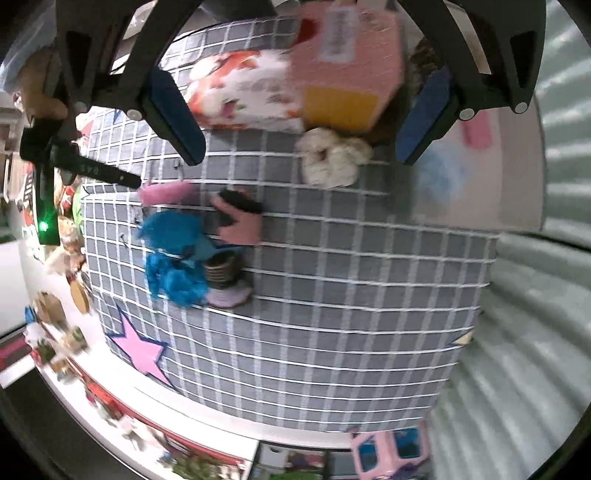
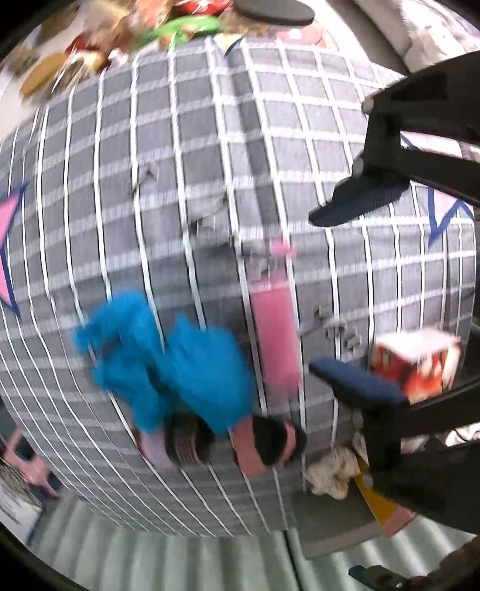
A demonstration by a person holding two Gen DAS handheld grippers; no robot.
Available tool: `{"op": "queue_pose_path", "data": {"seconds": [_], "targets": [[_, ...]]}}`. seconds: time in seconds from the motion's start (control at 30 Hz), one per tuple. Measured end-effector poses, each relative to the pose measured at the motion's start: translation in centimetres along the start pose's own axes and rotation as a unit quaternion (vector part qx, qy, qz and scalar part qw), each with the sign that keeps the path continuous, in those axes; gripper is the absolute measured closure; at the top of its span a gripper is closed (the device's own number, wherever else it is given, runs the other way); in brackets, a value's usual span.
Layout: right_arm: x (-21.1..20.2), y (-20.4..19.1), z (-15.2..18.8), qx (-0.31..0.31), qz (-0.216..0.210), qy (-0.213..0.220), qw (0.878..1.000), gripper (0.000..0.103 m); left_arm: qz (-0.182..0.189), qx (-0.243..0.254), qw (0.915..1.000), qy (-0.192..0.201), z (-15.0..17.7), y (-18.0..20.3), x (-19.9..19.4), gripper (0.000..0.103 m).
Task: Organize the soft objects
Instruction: 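Move both tools back over the mat toward the remaining items, then grasp the pink knit sock with the left tool while the right tool grasps the blue tissue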
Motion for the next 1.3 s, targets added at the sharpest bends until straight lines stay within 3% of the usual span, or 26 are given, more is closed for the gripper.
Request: {"op": "queue_pose_path", "data": {"seconds": [0.17, 0.37, 0.6, 0.9, 1.3], "targets": [[0.0, 1.4, 0.9, -0.017, 0.016, 0.003, 1.0, 0.027, -0.006, 0.0, 0.9993, -0.038, -1.4, 3.3, 4.3, 0.0], [0.9, -0.2, 1.5, -0.051, 0.01, 0.002, 0.999, 0.027, -0.031, -0.02, 0.9973, -0.063, -3.0, 4.3, 8.4, 0.0], [-0.4, -3.8, -2.4, -0.053, -0.034, 0.038, 0.997, 0.027, -0.056, -0.032, 0.9946, -0.082, -4.2, 4.2, 12.3, 0.0], [2.6, -9.9, -6.9, -0.073, -0.057, 0.009, 0.996, 0.027, -0.059, -0.039, 0.9927, -0.098, -4.8, 4.7, 15.7, 0.0], [5.9, -10.9, -7.6, -0.095, -0.033, -0.027, 0.995, 0.028, -0.062, -0.043, 0.9879, -0.136, -3.8, 5.6, 20.7, 0.0]]}}
Point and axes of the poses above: each gripper's, at about its wrist camera, not at the fingertips, and x roughly the way its jaws point, y to its right, z to its underside, the point moved 10 cm from there along x, roughly the way its jaws point, and after that the axes turned 11 degrees about -y, right-handed, at the moved point
